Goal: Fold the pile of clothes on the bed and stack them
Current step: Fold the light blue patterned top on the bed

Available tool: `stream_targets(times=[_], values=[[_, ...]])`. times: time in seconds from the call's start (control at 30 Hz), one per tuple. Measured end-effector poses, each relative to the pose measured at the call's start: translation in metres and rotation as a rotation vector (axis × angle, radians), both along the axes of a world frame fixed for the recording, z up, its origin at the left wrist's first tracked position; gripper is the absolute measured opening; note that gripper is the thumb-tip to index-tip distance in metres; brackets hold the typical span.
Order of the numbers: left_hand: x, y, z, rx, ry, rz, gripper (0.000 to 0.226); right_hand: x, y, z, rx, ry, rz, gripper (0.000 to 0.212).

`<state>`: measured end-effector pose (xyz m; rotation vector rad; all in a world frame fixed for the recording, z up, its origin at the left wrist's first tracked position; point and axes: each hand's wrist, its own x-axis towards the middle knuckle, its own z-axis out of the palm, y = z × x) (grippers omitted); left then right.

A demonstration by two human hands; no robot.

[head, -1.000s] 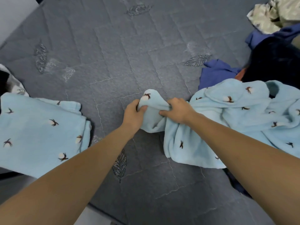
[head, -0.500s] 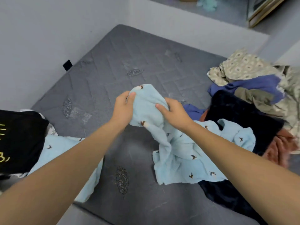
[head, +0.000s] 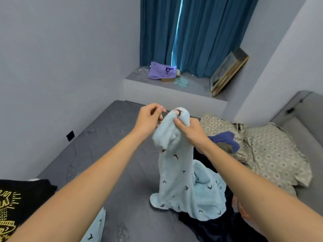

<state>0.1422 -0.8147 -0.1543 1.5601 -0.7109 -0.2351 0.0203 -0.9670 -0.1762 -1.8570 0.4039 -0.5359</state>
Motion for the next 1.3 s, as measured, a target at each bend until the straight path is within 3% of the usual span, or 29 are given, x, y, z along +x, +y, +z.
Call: stream_targets(times=[0.13, 0.3, 0.5, 0.6, 0.7, 0.77, 0.83, 0.93, 0.97, 1.1, 1.17, 1.27, 1.3], values=[[-0.026, 0.001, 0.007, -0.025, 0.029, -0.059, 0.024, -0.028, -0.005, 0.03, 0.081, -0.081, -0.118, 0.015], [-0.058, 0.005, -0.013, -0.049, 0.201, -0.271, 0.024, -0.043, -0.012, 0.06, 0.071, -0.125, -0.174, 0.011], [-0.065, -0.033, 0.017, -0.189, 0.098, -0.102, 0.009, -0.051, -0.028, 0.089, -0.082, -0.144, -0.177, 0.005], [-0.061, -0.052, 0.045, -0.183, 0.041, -0.157, 0.021, -0.066, -0.048, 0.114, -0.163, -0.123, -0.18, 0.027], [-0.065, -0.074, 0.071, -0.199, -0.015, -0.224, 0.022, -0.085, -0.068, 0.147, -0.282, -0.097, -0.176, 0.063], [-0.071, -0.088, 0.086, -0.207, -0.052, -0.27, 0.018, -0.094, -0.078, 0.171, -0.382, -0.079, -0.158, 0.069], [-0.078, -0.1, 0.098, -0.214, -0.077, -0.306, 0.012, -0.101, -0.086, 0.194, -0.44, -0.043, -0.112, 0.057], [-0.089, -0.111, 0.104, -0.236, -0.068, -0.334, 0.013, -0.107, -0.095, 0.218, -0.54, 0.014, -0.05, 0.012], [-0.092, -0.112, 0.102, -0.247, -0.062, -0.335, 0.014, -0.109, -0.098, 0.221, -0.567, 0.019, -0.05, 0.007], [-0.106, -0.109, 0.078, -0.208, 0.007, -0.362, 0.01, -0.114, -0.097, 0.221, -0.567, 0.019, -0.069, 0.01], [-0.113, -0.107, 0.052, -0.12, 0.004, -0.384, 0.026, -0.116, -0.096, 0.216, -0.549, 0.013, -0.092, 0.011], [-0.115, -0.095, 0.009, 0.016, 0.052, -0.447, 0.019, -0.122, -0.102, 0.212, -0.518, -0.018, -0.155, 0.009], [-0.114, -0.09, -0.003, 0.061, 0.062, -0.458, 0.027, -0.126, -0.106, 0.21, -0.502, -0.031, -0.175, 0.009]])
